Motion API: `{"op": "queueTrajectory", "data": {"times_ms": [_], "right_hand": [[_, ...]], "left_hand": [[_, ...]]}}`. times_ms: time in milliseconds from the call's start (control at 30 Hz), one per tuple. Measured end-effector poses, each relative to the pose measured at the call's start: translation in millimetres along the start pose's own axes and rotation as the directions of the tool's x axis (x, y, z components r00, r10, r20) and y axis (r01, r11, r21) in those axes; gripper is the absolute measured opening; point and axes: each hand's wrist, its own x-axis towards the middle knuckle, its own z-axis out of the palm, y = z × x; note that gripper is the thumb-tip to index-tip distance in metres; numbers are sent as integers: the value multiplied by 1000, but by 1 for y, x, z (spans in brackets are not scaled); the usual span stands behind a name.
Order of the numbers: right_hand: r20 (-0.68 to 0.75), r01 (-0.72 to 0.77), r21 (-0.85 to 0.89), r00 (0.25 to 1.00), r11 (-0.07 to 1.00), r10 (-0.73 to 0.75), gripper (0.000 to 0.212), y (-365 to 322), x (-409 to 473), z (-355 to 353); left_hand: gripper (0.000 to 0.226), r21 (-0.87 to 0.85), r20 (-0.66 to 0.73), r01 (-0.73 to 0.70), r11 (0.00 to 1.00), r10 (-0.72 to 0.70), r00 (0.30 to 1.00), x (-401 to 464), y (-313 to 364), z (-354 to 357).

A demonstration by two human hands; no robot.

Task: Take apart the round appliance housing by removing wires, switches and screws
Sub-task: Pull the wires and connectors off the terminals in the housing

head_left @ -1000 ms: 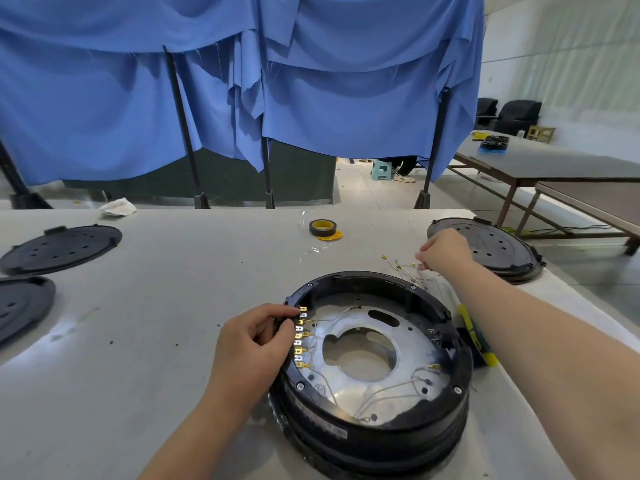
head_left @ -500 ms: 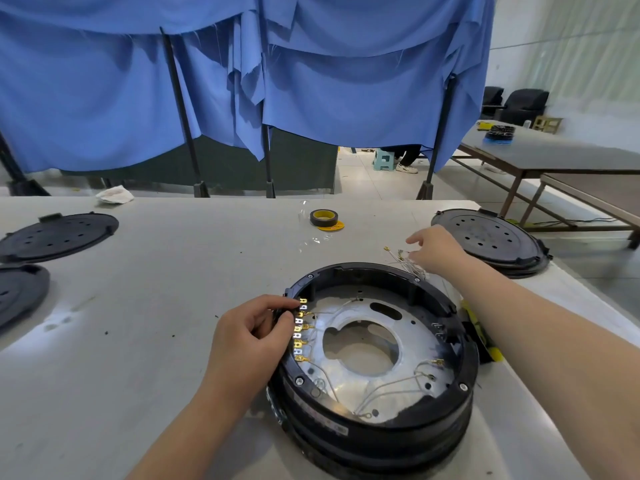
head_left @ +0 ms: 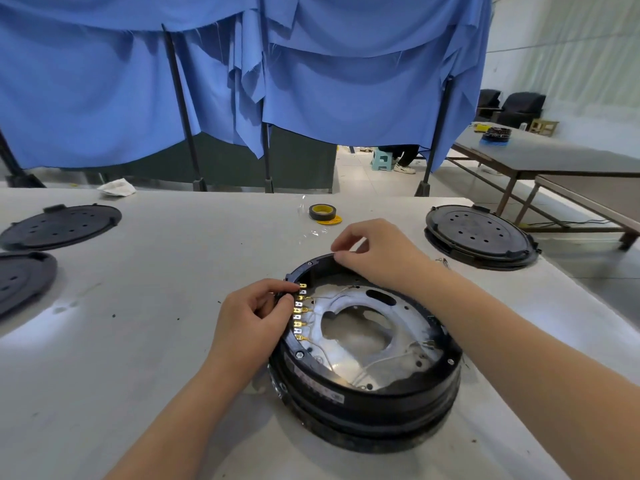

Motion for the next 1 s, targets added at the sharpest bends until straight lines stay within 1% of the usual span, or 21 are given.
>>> {"op": "queueTrajectory", "data": {"times_ms": [67,133,200,300,400,533,600,700,767,867,1000], "right_hand": [[92,3,27,996,1000,-5,7,-14,-5,11],[199,-9,6,980,1000,7,6,-21,-7,22],[245,-19,-33,969,999,26,6,-22,-8,31],[210,-47,-41,976,998,54,8,-18,-8,39],[189,-57,-37,980,998,63,2,-14,-10,45],[184,-47,-10,982,999,48,6,-14,-12,51],[187,-39,-11,982,999,41,8,-13,-12,52],[180,-15,-30,983,999,20,10,-13,-10,53],[190,-17,-15,982,1000,19,10,-13,-9,54],[205,-29,9,978,1000,27,9,-12,-9,54],[229,-34,34,973,999,25,5,-10,-7,56]], "left_hand": [[32,-11,-2,6,1000,-6,1000,-1,1,0],[29,-23,-1,7,1000,-7,1000,-1,3,0],[28,-27,-4,4,1000,-4,1000,-1,4,0],[27,-23,-6,0,1000,-1,1000,-2,5,0],[27,-17,-6,-6,1000,6,1000,-1,5,0],[25,16,-69,-2,1000,3,998,-3,1,1],[32,45,-93,31,998,-26,995,-3,-2,1],[38,70,-71,54,996,-49,996,-2,-2,2],[37,32,-41,78,996,-76,996,-3,-1,3],[34,-89,26,158,983,-157,987,-4,2,3],[39,-166,72,217,962,-208,976,-3,6,2]]}}
